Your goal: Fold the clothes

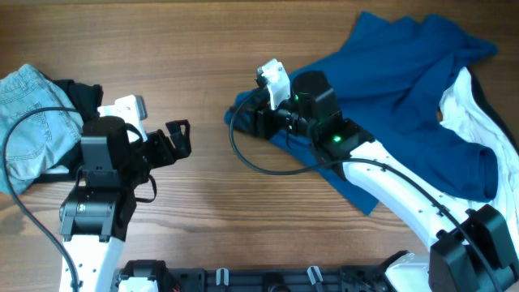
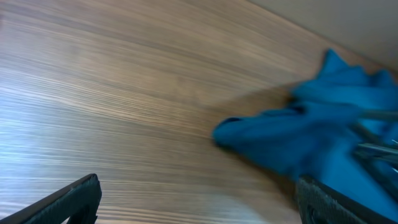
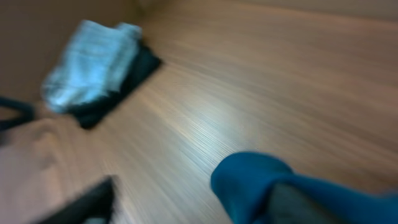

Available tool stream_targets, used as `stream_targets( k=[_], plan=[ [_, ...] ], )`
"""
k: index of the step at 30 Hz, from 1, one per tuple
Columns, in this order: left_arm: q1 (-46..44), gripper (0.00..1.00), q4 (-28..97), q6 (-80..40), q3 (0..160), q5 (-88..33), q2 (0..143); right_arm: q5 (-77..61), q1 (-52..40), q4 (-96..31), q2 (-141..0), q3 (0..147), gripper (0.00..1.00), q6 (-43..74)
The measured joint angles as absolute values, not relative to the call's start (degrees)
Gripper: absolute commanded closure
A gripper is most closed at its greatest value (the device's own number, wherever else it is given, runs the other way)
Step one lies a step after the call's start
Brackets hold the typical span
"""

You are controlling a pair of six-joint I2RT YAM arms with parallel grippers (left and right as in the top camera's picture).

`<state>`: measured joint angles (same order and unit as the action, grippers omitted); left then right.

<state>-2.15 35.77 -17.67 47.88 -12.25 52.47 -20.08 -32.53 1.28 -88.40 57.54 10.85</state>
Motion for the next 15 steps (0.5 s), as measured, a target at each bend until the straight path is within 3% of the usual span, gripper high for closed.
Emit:
stream_targets(
  k=[8, 15],
  plan=[
    [-3.62, 0.00, 34.30, -17.67, 47.90, -22.57, 59.61, -0.54, -21.02, -18.13, -80.84, 57.56, 0.00, 10.68],
    [-13.23, 0.00, 27.20, -21.21, 47.97, -26.02, 71.13, 6.48, -7.84, -32.32, -69.82, 57.71, 0.00, 10.70]
  ],
)
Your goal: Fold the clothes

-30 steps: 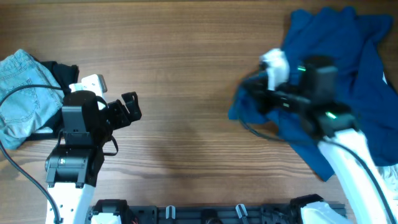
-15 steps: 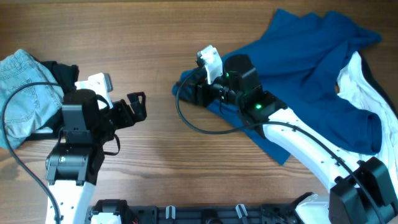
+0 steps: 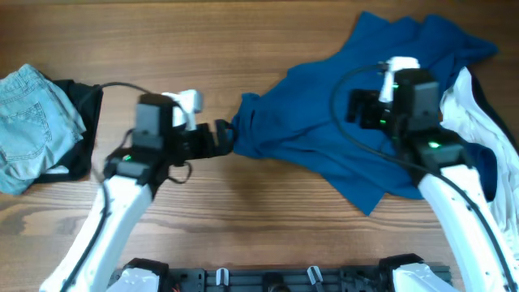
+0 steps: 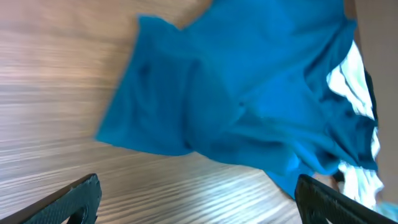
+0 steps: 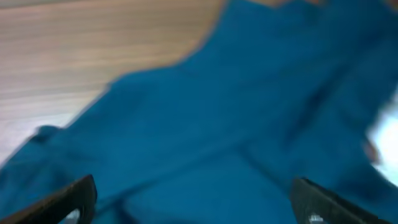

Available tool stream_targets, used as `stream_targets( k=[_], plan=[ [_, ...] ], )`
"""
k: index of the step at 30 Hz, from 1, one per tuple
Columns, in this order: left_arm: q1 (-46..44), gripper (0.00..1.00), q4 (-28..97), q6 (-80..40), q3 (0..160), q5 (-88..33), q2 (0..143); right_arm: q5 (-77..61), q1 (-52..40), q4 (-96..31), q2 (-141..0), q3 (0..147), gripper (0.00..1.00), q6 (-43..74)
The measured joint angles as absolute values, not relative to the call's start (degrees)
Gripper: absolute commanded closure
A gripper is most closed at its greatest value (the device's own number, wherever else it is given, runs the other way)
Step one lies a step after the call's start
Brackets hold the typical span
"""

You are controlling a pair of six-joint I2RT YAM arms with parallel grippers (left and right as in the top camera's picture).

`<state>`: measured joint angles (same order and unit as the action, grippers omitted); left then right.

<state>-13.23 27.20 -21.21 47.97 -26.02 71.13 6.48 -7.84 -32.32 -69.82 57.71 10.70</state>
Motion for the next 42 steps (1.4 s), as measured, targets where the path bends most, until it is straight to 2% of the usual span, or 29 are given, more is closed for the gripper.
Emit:
stream_targets(
  k=[8, 9, 10, 11, 12, 13, 17, 20, 26, 27, 28, 29, 32, 35, 42],
  plan=[
    [-23.16, 0.02, 18.63, -38.37, 48.03, -26.72, 87.61, 7.62, -4.01, -37.65, -68.97, 57.71, 0.00, 10.68],
    [-24.38, 0.10, 17.04, -40.82, 48.03, -26.74, 89.86, 7.60, -4.01, -37.71, -68.97, 57.71, 0.00, 10.68],
    [-25.56, 0.25, 15.20, -43.00, 48.01, -26.72, 91.92, 7.62, -4.01, -37.78, -68.97, 57.71, 0.00, 10.68],
    [-26.39, 0.44, 13.41, -44.40, 48.01, -26.63, 93.36, 7.60, -4.01, -37.78, -68.97, 57.71, 0.00, 10.68],
    [-27.55, 0.79, 10.37, -45.74, 48.05, -26.35, 95.42, 7.60, -4.01, -37.93, -68.97, 57.71, 0.00, 10.68],
    [-28.14, 0.96, 8.80, -46.68, 48.05, -25.82, 96.47, 7.62, -4.01, -38.24, -68.97, 57.71, 0.00, 10.68],
    [-27.92, 0.96, 3.31, -47.09, 48.12, -20.69, 98.32, 7.62, -4.01, -39.53, -68.97, 57.71, 0.00, 10.68],
    [-23.49, 0.96, 5.43, -45.39, 49.23, -17.21, 97.32, 7.62, -4.01, -40.71, -68.97, 57.71, 0.01, 10.68],
    [-3.81, 0.96, 11.66, -40.34, 60.86, -13.65, 92.53, 7.62, -4.01, -41.52, -68.97, 57.71, 0.01, 10.68],
    [-0.38, 0.85, 12.19, -39.99, 64.12, -13.21, 92.03, 7.62, -4.01, -41.56, -68.97, 57.71, 0.01, 10.68],
    [1.74, 0.14, 12.38, -39.62, 66.04, -12.82, 91.68, 7.62, -4.01, -41.56, -68.97, 57.71, 0.01, 10.68],
    [5.50, 0.00, 12.97, -38.96, 69.12, -11.64, 90.65, 7.62, -4.01, -41.56, -68.97, 57.71, 0.01, 10.68],
    [7.99, 0.00, 18.59, -38.09, 71.22, -11.94, 89.32, 7.62, -4.01, -41.87, -69.06, 57.71, 0.01, 10.68],
    [7.14, 0.00, 32.08, -37.60, 71.40, -14.46, 89.34, 7.68, -4.01, -42.87, -69.87, 57.71, 0.01, 10.68],
    [-2.90, 0.00, 52.80, -37.17, 71.18, -16.14, 90.11, 7.81, -3.79, -43.29, -73.78, 57.71, 0.01, 10.92]
  ],
)
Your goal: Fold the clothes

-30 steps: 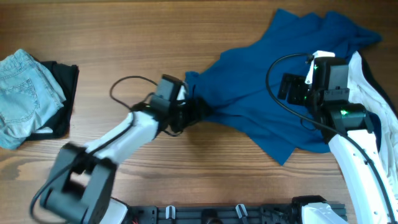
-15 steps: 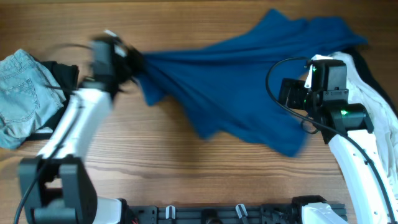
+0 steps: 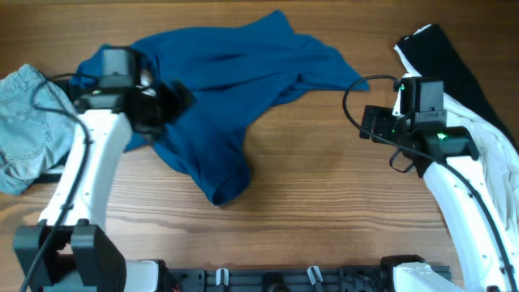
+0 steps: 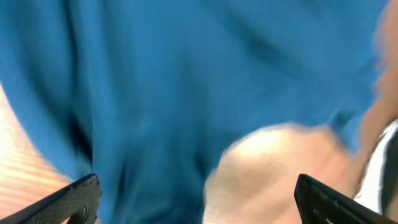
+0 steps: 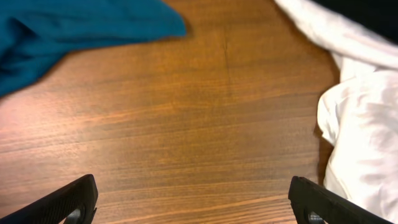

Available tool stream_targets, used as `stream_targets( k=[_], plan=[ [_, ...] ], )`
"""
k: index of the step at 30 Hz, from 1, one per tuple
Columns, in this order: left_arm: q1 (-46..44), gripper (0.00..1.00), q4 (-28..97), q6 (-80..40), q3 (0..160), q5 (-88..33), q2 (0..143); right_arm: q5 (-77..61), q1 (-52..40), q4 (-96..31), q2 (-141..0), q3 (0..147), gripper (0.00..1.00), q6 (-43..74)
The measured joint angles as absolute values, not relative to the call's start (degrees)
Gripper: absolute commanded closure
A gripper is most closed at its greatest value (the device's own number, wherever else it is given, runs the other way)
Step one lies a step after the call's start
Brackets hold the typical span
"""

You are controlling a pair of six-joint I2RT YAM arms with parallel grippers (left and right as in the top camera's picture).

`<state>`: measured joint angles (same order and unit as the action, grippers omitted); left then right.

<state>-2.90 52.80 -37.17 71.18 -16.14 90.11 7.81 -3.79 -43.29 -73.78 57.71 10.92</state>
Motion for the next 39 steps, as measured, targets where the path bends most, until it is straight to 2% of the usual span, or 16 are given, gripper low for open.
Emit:
stream_targets(
  k=[6, 11, 12, 14, 17, 19, 21, 24, 30, 31, 33, 39],
  plan=[
    [-11.20, 0.00, 56.51, -37.12, 66.11, -12.25, 92.31, 7.84, -2.59, -43.94, -75.00, 57.71, 0.01, 12.80],
    [-12.34, 0.03, 55.02, -37.47, 59.29, -9.82, 93.86, 7.99, -2.04, -44.12, -75.00, 57.71, 0.01, 12.82],
    [-12.34, 0.08, 54.17, -37.60, 58.17, -9.13, 94.13, 7.99, -2.04, -44.18, -75.00, 57.71, 0.01, 12.80],
    [-12.34, 0.27, 50.98, -37.91, 56.12, -8.01, 94.32, 7.99, -2.04, -44.18, -75.00, 57.71, 0.03, 12.80],
    [-12.36, 0.44, 48.62, -38.63, 55.00, -7.73, 94.65, 7.99, -2.04, -44.62, -75.00, 57.71, 0.06, 12.80],
    [-12.40, 0.62, 48.42, -39.05, 54.76, -7.99, 94.83, 7.99, -2.04, -45.19, -75.02, 57.71, 0.12, 12.80],
    [-12.47, 0.66, 48.49, -39.33, 54.70, -8.60, 94.85, 8.01, -2.04, -45.67, -75.02, 57.71, 0.18, 12.75],
    [-13.19, 0.56, 48.80, -39.51, 54.70, -10.70, 94.87, 7.99, -2.04, -46.15, -75.02, 57.71, 0.23, 12.97],
    [-14.31, 0.55, 50.92, -39.75, 54.70, -15.42, 94.89, 7.99, -2.04, -46.50, -75.02, 57.71, 0.29, 12.82],
    [-14.31, 0.64, 51.13, -39.72, 54.70, -15.79, 94.91, 8.01, -2.04, -46.74, -75.02, 57.71, 0.31, 12.82],
    [-14.31, 0.96, 51.27, -39.97, 54.70, -16.12, 94.94, 7.99, -2.04, -47.07, -75.02, 57.71, 0.33, 12.84],
    [-14.39, 0.96, 52.56, -39.72, 54.70, -18.24, 94.94, 8.01, -2.04, -47.40, -75.02, 57.71, 0.33, 12.80]
  ],
)
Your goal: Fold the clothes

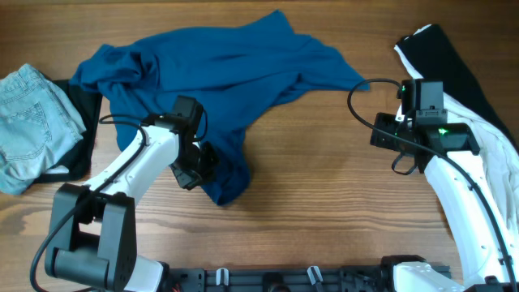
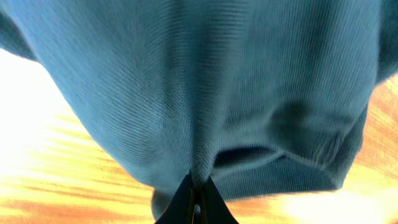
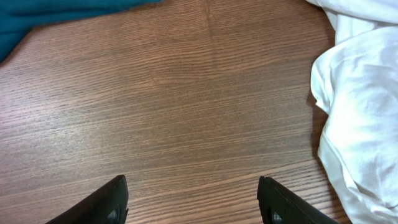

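A blue shirt lies crumpled across the left and middle of the table, with a lower flap reaching toward the front. My left gripper is down on that flap. In the left wrist view it is shut on a raised fold of the blue knit cloth. My right gripper hovers over bare wood at the right. It is open with nothing between its fingers.
Folded light jeans rest on a black garment at the far left. A white garment and another black one are heaped at the right edge. The white cloth lies just right of my right gripper.
My left gripper was open at the shirt's upper left part. It is now at the lower flap and shut on a fold of it. The right gripper has barely moved.
At first the blue shirt lay at the right over the white garment, my right gripper holding its edge. Then my left gripper was at its left tip, the right open. Later the shirt lay left of centre, both grippers open. Now the left pinches its lower flap.
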Available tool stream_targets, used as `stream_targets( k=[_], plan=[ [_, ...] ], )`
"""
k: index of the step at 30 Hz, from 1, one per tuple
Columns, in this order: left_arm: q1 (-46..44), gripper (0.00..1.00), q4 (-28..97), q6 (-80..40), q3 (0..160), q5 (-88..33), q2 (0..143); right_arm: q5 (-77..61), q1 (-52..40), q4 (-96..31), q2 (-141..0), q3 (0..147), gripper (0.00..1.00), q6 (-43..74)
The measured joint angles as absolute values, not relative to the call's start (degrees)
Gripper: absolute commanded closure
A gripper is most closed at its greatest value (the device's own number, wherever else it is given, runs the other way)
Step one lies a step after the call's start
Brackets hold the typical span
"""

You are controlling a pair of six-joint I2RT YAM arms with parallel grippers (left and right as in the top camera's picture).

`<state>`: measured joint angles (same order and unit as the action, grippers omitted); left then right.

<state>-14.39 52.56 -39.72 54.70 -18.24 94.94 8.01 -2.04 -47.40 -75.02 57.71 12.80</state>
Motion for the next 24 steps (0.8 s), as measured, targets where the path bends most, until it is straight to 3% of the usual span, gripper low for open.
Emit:
stream_targets(
  k=[7, 8, 9, 10, 12, 17, 24],
  plan=[
    [-20.25, 0.96, 67.35, -29.12, 54.61, -44.58, 94.96, 8.01, -2.04, -47.53, -75.02, 57.71, 0.32, 12.82],
    [-22.26, 0.92, 68.42, -27.51, 54.59, -45.95, 94.94, 7.99, -2.04, -47.55, -75.02, 57.71, 0.32, 12.82],
    [-24.01, 0.85, 68.53, -26.55, 54.59, -46.37, 94.94, 8.01, -2.04, -47.55, -75.02, 57.71, 0.32, 12.80],
    [-25.21, 0.40, 68.18, -26.17, 54.59, -45.78, 94.94, 8.01, -2.04, -47.55, -75.02, 57.71, 0.32, 12.82],
    [-27.70, 0.30, 66.22, -26.72, 54.57, -42.04, 94.94, 8.01, -2.04, -47.55, -75.02, 57.71, 0.32, 12.82],
    [-26.15, 0.32, 62.92, -31.16, 54.57, -31.07, 94.94, 8.01, -2.04, -47.59, -75.02, 57.71, 0.31, 12.80],
    [-14.63, 0.34, 61.45, -38.39, 54.57, -16.40, 92.99, 8.01, -2.04, -47.59, -75.02, 57.71, 0.28, 12.80]
  ],
)
